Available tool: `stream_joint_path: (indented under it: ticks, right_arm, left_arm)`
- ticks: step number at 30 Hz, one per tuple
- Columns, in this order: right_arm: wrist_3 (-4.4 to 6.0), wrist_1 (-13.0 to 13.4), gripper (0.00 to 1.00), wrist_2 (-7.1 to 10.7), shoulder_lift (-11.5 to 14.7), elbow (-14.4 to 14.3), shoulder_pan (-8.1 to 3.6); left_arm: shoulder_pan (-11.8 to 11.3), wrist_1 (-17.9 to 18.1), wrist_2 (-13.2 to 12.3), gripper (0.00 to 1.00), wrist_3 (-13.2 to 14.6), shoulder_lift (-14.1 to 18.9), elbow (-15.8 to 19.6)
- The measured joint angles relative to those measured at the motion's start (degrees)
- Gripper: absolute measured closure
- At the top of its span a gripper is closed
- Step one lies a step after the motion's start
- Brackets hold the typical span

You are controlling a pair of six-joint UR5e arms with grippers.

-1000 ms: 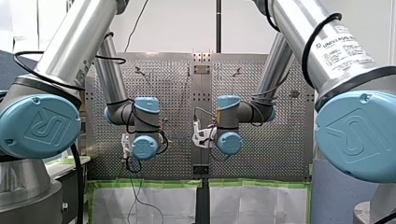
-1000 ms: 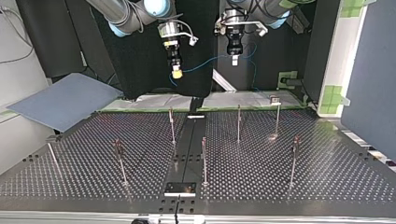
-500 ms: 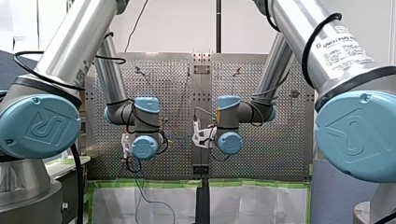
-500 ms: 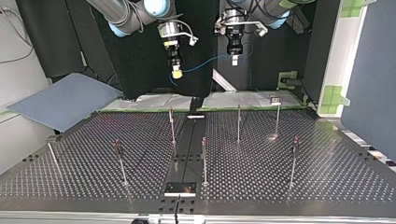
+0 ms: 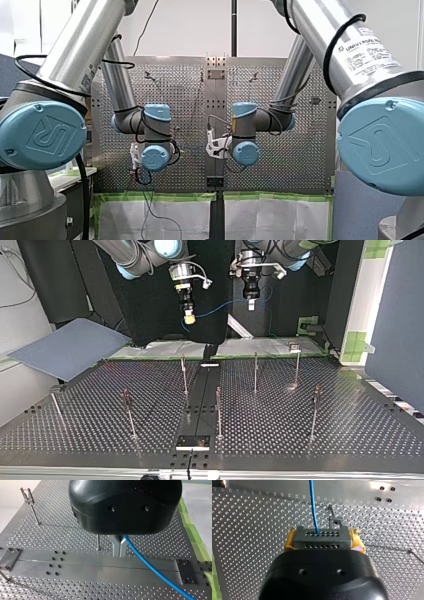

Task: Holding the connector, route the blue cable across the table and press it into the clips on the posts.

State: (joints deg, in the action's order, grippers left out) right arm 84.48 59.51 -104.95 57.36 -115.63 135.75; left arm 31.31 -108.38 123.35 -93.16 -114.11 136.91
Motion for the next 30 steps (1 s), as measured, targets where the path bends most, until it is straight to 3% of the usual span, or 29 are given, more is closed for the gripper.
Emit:
stream_joint_path:
  ticks: [13,19,30]
  right_arm:
    - [-0.05,-0.4,1.0,-0.45,-0.4,0.4,-0.41]
    - [-0.08,-3.0,1.0,-2.06,-3.0,2.2,-1.17]
    - [-0.09,-8.7,1.0,-2.28,-8.6,2.4,-1.23]
  left_arm:
    - [-0.5,-1.3,-0.3,1.0,0.2,1.3,0.1]
    - [-0.6,-4.0,-0.3,1.0,0.3,4.0,0.1]
    - [-0.6,-7.9,-0.4,1.0,0.3,5.6,0.1]
